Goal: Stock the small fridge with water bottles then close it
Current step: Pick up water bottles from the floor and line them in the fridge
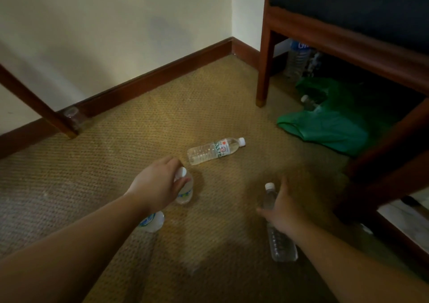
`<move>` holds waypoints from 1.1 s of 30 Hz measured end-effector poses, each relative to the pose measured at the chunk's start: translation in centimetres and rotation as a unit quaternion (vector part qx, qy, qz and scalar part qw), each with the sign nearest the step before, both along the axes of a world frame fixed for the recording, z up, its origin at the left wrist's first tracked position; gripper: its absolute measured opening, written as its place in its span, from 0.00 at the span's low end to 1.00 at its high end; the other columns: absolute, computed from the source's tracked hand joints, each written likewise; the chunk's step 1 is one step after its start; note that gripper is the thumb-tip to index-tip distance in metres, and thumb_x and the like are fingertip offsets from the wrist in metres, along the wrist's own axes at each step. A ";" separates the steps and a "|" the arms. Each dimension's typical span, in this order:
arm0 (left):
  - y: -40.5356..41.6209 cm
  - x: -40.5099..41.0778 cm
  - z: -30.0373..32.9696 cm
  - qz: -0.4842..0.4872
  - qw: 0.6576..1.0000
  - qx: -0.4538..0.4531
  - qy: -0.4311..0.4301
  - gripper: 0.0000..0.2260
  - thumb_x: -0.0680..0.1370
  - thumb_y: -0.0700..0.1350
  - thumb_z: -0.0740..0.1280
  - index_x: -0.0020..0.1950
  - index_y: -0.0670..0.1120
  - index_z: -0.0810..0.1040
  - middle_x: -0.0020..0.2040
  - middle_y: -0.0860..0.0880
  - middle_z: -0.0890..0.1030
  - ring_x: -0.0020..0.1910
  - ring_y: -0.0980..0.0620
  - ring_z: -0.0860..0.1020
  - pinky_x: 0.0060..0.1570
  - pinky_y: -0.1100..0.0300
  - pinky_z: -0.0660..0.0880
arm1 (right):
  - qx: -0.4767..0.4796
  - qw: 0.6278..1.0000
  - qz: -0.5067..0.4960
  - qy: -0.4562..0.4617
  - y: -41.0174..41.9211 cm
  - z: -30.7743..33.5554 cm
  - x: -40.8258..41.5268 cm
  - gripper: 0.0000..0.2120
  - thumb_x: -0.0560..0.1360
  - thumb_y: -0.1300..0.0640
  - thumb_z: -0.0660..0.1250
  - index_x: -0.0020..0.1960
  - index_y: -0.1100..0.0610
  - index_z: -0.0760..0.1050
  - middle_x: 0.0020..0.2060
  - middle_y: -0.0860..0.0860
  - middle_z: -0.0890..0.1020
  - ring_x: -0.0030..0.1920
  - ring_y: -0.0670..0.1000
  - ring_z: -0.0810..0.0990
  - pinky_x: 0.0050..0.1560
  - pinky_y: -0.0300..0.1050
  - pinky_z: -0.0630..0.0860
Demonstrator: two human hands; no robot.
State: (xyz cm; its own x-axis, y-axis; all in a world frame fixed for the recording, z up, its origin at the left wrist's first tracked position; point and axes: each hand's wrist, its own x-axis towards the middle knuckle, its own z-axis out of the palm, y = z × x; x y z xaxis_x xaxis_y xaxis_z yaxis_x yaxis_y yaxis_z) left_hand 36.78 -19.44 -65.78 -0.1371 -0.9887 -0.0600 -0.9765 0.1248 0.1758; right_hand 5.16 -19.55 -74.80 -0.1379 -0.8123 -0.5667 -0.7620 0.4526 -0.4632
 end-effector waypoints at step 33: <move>-0.1 -39.0 23.7 -0.512 0.838 -0.053 0.180 0.06 0.78 0.59 0.69 0.49 0.59 0.77 0.43 0.58 0.77 0.42 0.59 0.77 0.41 0.59 0.77 | -0.435 0.880 -0.189 0.024 16.8 29.3 -29.6 0.11 0.68 0.50 0.82 0.49 0.45 0.86 0.40 0.47 0.79 0.37 0.46 0.77 0.39 0.35 0.72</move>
